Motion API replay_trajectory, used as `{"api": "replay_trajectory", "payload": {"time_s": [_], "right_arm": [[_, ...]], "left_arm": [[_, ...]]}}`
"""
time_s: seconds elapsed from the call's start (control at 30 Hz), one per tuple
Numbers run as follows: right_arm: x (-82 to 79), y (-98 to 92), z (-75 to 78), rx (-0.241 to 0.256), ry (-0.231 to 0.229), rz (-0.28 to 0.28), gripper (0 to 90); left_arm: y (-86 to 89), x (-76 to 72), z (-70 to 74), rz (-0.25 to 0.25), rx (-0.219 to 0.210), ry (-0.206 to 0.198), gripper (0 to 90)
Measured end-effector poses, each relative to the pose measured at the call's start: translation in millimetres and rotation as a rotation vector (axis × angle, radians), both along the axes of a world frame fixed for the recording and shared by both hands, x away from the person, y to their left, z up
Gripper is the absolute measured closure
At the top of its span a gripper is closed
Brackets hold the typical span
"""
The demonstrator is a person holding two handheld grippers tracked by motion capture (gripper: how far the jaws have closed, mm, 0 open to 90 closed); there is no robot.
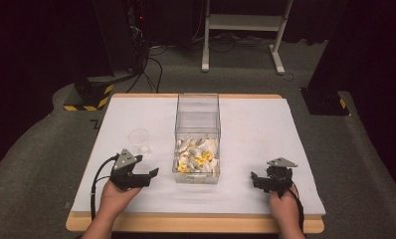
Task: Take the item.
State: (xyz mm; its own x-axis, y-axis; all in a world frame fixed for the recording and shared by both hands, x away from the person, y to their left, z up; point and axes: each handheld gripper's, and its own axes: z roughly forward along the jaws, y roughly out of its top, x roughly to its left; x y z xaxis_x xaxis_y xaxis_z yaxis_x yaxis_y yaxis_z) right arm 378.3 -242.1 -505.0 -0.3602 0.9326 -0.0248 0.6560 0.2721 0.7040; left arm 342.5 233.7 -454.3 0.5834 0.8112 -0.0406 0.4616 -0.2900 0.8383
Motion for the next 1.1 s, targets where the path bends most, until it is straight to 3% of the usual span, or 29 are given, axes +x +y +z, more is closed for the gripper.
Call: {"api": "replay_trajectory", "payload": {"time_s": [1.1], "right_arm": [[0.0,0.0,0.0,0.000,-0.001,0.002,9.6]], "left_arm": [[-26.7,3.3,26.2,-0.079,-0.080,-0.023,20.6]]}}
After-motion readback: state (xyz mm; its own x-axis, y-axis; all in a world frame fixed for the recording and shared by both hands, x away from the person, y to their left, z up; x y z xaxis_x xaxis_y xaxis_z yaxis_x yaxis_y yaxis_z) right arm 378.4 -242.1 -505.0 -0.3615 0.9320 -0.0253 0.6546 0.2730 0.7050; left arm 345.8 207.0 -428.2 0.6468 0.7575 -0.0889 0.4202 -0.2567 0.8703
